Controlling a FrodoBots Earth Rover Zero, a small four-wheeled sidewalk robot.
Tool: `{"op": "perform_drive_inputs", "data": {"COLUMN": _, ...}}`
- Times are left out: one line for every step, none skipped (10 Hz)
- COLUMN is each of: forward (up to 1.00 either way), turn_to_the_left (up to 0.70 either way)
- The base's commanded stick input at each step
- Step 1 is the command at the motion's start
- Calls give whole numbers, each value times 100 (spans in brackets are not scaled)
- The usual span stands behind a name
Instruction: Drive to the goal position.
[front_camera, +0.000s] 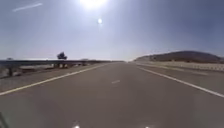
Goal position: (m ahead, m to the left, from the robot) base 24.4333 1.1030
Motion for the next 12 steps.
{"op": "perform_drive_inputs", "data": {"forward": 100, "turn_to_the_left": 0}}
{"op": "perform_drive_inputs", "data": {"forward": 100, "turn_to_the_left": 0}}
{"op": "perform_drive_inputs", "data": {"forward": 100, "turn_to_the_left": 0}}
{"op": "perform_drive_inputs", "data": {"forward": 100, "turn_to_the_left": 0}}
{"op": "perform_drive_inputs", "data": {"forward": 100, "turn_to_the_left": 0}}
{"op": "perform_drive_inputs", "data": {"forward": 100, "turn_to_the_left": 0}}
{"op": "perform_drive_inputs", "data": {"forward": 100, "turn_to_the_left": 0}}
{"op": "perform_drive_inputs", "data": {"forward": 100, "turn_to_the_left": 0}}
{"op": "perform_drive_inputs", "data": {"forward": 100, "turn_to_the_left": 0}}
{"op": "perform_drive_inputs", "data": {"forward": 100, "turn_to_the_left": 0}}
{"op": "perform_drive_inputs", "data": {"forward": 100, "turn_to_the_left": 0}}
{"op": "perform_drive_inputs", "data": {"forward": 100, "turn_to_the_left": 0}}
